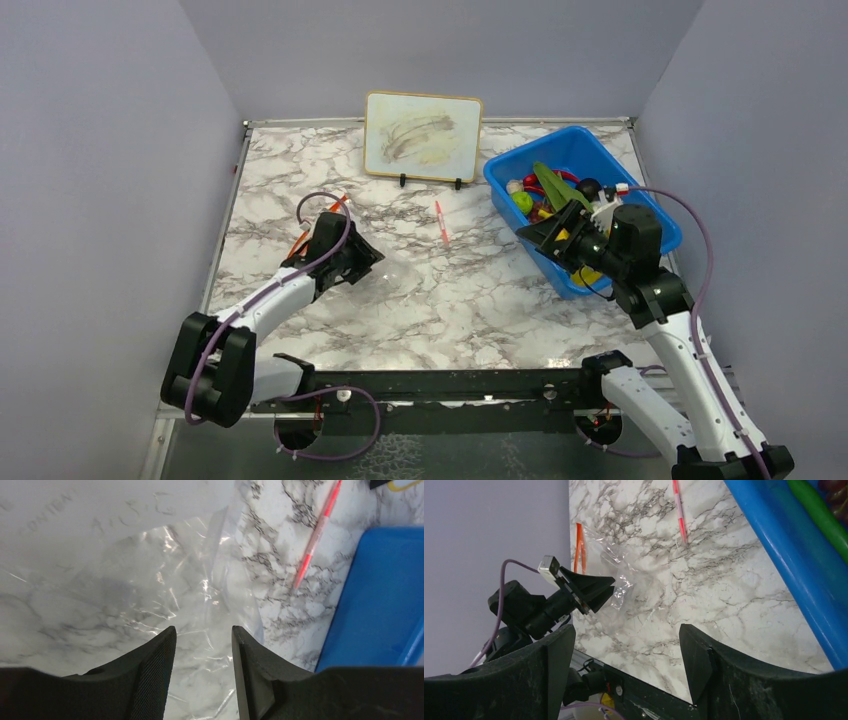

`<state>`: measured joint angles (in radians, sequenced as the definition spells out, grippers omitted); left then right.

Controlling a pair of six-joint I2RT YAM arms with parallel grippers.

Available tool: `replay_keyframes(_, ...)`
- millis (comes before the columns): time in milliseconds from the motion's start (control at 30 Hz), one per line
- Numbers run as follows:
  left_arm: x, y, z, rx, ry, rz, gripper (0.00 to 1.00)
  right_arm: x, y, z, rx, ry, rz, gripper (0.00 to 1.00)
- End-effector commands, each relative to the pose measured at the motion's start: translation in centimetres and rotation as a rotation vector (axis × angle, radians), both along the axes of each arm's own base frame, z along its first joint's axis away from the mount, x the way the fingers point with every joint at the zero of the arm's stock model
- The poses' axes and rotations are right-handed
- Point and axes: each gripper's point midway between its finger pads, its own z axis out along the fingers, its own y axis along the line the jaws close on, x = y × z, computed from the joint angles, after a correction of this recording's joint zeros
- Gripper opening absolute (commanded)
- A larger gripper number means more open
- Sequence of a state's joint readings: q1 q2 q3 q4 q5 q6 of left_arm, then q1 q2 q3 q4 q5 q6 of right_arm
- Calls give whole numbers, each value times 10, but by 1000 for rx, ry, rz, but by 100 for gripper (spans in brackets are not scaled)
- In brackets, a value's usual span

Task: Place the food in the zip-top bag and seal the zipper
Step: Move the zipper food storage bag to the center of the board, then pick up the zipper food storage bag at the center of the board.

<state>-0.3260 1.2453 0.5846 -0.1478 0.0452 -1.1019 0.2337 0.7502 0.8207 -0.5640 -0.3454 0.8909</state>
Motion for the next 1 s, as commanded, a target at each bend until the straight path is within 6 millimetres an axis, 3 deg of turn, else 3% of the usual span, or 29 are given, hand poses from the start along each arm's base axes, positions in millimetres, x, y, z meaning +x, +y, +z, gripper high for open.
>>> replay_keyframes(0, 7, -25, 44, -123, -99, -18, 47, 7, -6, 11, 83, 1, -102, 77)
replay_keyframes(200, 15, -17, 83, -71, -227, -26, 47, 8, -5, 3, 121, 51, -131, 75)
replay_keyframes(367, 21, 4, 117, 150, -363, -124, 53, 14, -6, -9, 101, 84, -153, 72)
replay_keyframes(500, 21, 29, 147, 328, -455, -145, 58, 18, 7, -23, 103, 125, -128, 69)
replay_keyframes(633, 14, 44, 177, 438, -547, -178, 66, 19, 36, -33, 79, 154, -90, 68)
replay_keyframes(700, 9, 52, 192, 481, -583, -172, 75, 16, 56, -42, 60, 184, -68, 67)
replay_keyframes(900, -5, 80, 233, 617, -661, -131, 99, -1, 136, -66, 68, 254, -15, 63)
replay_keyframes(967, -10, 85, 242, 641, -682, -133, 100, -5, 167, -68, 75, 218, 36, 63)
